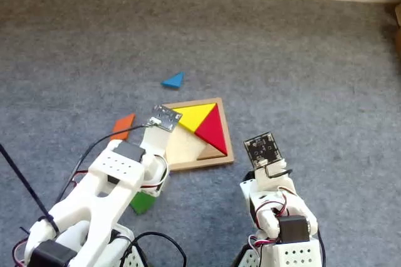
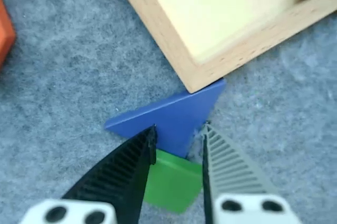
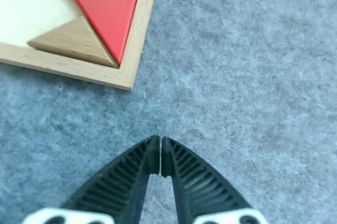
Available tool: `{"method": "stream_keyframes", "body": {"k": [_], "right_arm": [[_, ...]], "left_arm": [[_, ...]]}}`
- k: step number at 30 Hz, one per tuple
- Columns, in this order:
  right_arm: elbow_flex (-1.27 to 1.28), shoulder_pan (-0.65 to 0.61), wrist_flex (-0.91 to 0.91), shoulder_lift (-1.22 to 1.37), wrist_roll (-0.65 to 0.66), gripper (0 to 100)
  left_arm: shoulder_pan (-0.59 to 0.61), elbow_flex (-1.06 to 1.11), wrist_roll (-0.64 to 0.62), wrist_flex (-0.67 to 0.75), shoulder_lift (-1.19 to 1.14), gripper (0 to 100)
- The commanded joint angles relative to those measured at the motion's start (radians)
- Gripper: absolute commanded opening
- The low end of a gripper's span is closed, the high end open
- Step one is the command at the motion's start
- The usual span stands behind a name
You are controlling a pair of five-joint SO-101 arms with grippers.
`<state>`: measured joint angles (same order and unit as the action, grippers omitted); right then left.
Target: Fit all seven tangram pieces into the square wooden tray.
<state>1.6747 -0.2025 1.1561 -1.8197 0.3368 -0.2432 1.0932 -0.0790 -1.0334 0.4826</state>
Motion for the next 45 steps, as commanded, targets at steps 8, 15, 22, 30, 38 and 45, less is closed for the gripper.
{"method": "stream_keyframes", "body": {"k": [8,15,22,30,38,45], "right_arm": [[0.113,0.010,-0.018,-0.018,0.000,2.4],[0.113,0.010,-0.018,-0.018,0.000,2.4],[0.113,0.010,-0.018,-0.018,0.000,2.4],[0.113,0.010,-0.018,-0.018,0.000,2.4],[0.113,0.010,-0.018,-0.018,0.000,2.4],[0.113,0.010,-0.018,-0.018,0.000,2.4]], "left_arm": [[0.001,-0.202,0.002,-0.219,0.013,30],[-0.001,-0.145,0.055,-0.229,0.051,32],[0.058,0.027,0.183,-0.224,0.328,32],[0.196,0.113,0.319,-0.221,0.374,32],[0.205,0.134,0.358,-0.110,0.173,31],[0.203,0.067,0.356,-0.087,-0.015,19]]}}
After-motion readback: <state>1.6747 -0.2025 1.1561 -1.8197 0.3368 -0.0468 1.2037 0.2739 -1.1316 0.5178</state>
